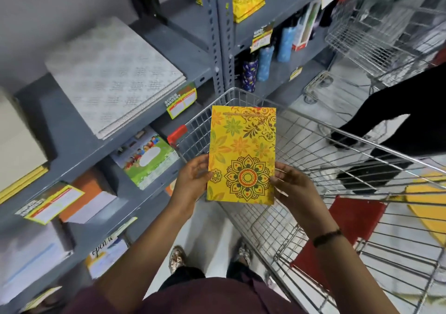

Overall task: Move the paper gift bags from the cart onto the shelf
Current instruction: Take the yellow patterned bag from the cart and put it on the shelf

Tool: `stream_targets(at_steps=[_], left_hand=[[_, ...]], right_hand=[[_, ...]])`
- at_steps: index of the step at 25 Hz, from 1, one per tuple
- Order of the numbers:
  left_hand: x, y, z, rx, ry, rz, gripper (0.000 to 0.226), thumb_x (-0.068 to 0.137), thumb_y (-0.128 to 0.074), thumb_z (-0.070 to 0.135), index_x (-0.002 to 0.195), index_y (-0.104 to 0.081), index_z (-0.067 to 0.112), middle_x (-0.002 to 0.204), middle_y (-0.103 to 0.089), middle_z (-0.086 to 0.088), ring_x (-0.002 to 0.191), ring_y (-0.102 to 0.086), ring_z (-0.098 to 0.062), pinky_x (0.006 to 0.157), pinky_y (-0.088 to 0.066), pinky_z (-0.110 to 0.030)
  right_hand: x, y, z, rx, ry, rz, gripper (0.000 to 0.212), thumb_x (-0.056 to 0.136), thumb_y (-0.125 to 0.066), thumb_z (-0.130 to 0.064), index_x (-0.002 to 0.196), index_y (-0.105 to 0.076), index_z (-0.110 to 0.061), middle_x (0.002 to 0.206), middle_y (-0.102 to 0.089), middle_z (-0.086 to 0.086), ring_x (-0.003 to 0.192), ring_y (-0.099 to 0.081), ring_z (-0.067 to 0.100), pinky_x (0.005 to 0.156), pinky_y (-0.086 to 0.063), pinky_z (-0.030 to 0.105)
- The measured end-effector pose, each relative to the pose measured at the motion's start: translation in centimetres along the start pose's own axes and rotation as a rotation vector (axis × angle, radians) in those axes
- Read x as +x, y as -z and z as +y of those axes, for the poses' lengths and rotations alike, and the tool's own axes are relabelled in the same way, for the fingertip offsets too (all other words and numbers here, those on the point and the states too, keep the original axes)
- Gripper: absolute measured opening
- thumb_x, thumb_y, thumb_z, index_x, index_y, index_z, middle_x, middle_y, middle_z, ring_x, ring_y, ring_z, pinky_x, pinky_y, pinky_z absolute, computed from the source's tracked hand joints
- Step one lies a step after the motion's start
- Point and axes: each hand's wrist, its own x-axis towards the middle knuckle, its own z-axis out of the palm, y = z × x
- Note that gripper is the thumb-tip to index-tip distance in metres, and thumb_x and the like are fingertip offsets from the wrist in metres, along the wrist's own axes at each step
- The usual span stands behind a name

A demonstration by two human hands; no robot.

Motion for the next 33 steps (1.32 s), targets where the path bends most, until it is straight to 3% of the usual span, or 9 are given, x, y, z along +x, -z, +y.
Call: stream_targets(at_steps=[7, 11, 16, 18, 21, 25, 27, 31, 33], left_hand=[[-3.4, 11.0, 0.6, -0.037, -0.163, 0.291, 0.042, 0.084, -0.053, -0.015, 0.121, -0.057, 0.004, 0.080, -0.070, 0.013, 0.062, -0.063, 0.012, 0.057, -0.051, -0.006], [-8.3, 20.6, 1.1, -0.120, -0.248, 0.552, 0.042, 0.085, -0.053, -0.013, 0.115, -0.058, 0.016, 0.090, -0.073, 0.012, 0.078, -0.064, 0.004, 0.080, -0.051, -0.019], [-15.2, 35.8, 0.3, -0.120, -0.322, 0.890, 0.048, 0.085, -0.046, -0.017, 0.122, -0.056, 0.013, 0.111, -0.067, -0.004, 0.095, -0.060, -0.013, 0.079, -0.050, -0.017], [-16.9, 40.6, -0.1, -0.085, -0.350, 0.965, 0.050, 0.084, -0.044, -0.019, 0.120, -0.056, 0.015, 0.114, -0.063, -0.006, 0.091, -0.058, -0.012, 0.082, -0.047, -0.025], [-18.8, 48.4, -1.0, 0.006, -0.346, 1.080, 0.054, 0.080, -0.041, -0.021, 0.118, -0.058, 0.014, 0.111, -0.060, 0.005, 0.085, -0.056, 0.008, 0.074, -0.044, -0.002], [-18.9, 57.5, -2.6, 0.000, -0.268, 1.136, 0.053, 0.076, -0.038, -0.022, 0.112, -0.063, 0.010, 0.110, -0.063, -0.007, 0.077, -0.059, 0.008, 0.076, -0.046, -0.021], [-18.4, 60.4, -3.2, 0.020, -0.199, 1.134, 0.049, 0.078, -0.037, -0.022, 0.114, -0.062, 0.000, 0.109, -0.063, -0.013, 0.070, -0.060, 0.011, 0.067, -0.045, -0.016], [-17.7, 63.2, -4.1, 0.144, -0.103, 1.069, 0.041, 0.083, -0.043, -0.013, 0.119, -0.059, -0.002, 0.124, -0.061, -0.022, 0.098, -0.059, -0.019, 0.072, -0.047, -0.004], [-18.2, 63.9, -5.3, 0.250, -0.102, 1.018, 0.039, 0.081, -0.056, 0.013, 0.118, -0.060, 0.001, 0.123, -0.061, -0.024, 0.108, -0.059, -0.030, 0.088, -0.051, -0.023]], right_hand=[[-0.9, -11.1, 0.3, -0.138, 0.096, -0.193, 0.038, 0.076, -0.060, 0.003, 0.113, -0.057, -0.004, 0.093, -0.062, 0.010, 0.079, -0.061, 0.017, 0.067, -0.056, 0.021], [-1.1, -22.1, 2.9, -0.264, 0.165, -0.353, 0.029, 0.082, -0.056, 0.008, 0.101, -0.063, -0.013, 0.080, -0.071, -0.002, 0.070, -0.066, 0.009, 0.062, -0.055, 0.021], [-3.0, -40.2, 9.3, -0.355, 0.171, -0.569, 0.054, 0.069, -0.078, -0.026, 0.112, -0.060, -0.001, 0.108, -0.065, 0.021, 0.094, -0.063, 0.031, 0.083, -0.052, 0.043], [-3.2, -46.1, 11.8, -0.341, 0.159, -0.612, 0.035, 0.081, -0.063, 0.000, 0.115, -0.057, 0.001, 0.105, -0.061, 0.018, 0.086, -0.060, 0.021, 0.077, -0.053, 0.026], [-4.3, -54.9, 14.8, -0.451, 0.177, -0.643, 0.034, 0.082, -0.056, 0.012, 0.116, -0.057, 0.005, 0.100, -0.059, 0.014, 0.075, -0.056, 0.010, 0.060, -0.048, 0.008], [-4.7, -62.7, 18.8, -0.542, 0.130, -0.739, 0.036, 0.082, -0.052, 0.014, 0.117, -0.056, 0.006, 0.113, -0.063, 0.025, 0.094, -0.058, 0.021, 0.068, -0.049, 0.013], [-4.5, -64.6, 20.4, -0.574, 0.127, -0.800, 0.039, 0.081, -0.050, 0.016, 0.118, -0.056, 0.006, 0.119, -0.062, 0.024, 0.096, -0.058, 0.022, 0.069, -0.050, 0.014], [-3.4, -66.7, 22.5, -0.707, 0.132, -0.818, 0.051, 0.080, -0.057, 0.013, 0.129, -0.049, 0.001, 0.127, -0.058, 0.014, 0.118, -0.053, 0.025, 0.096, -0.047, 0.035], [-3.2, -66.6, 23.1, -0.803, 0.169, -0.839, 0.056, 0.078, -0.065, 0.004, 0.131, -0.048, -0.004, 0.131, -0.058, 0.014, 0.124, -0.051, 0.026, 0.103, -0.044, 0.037]])
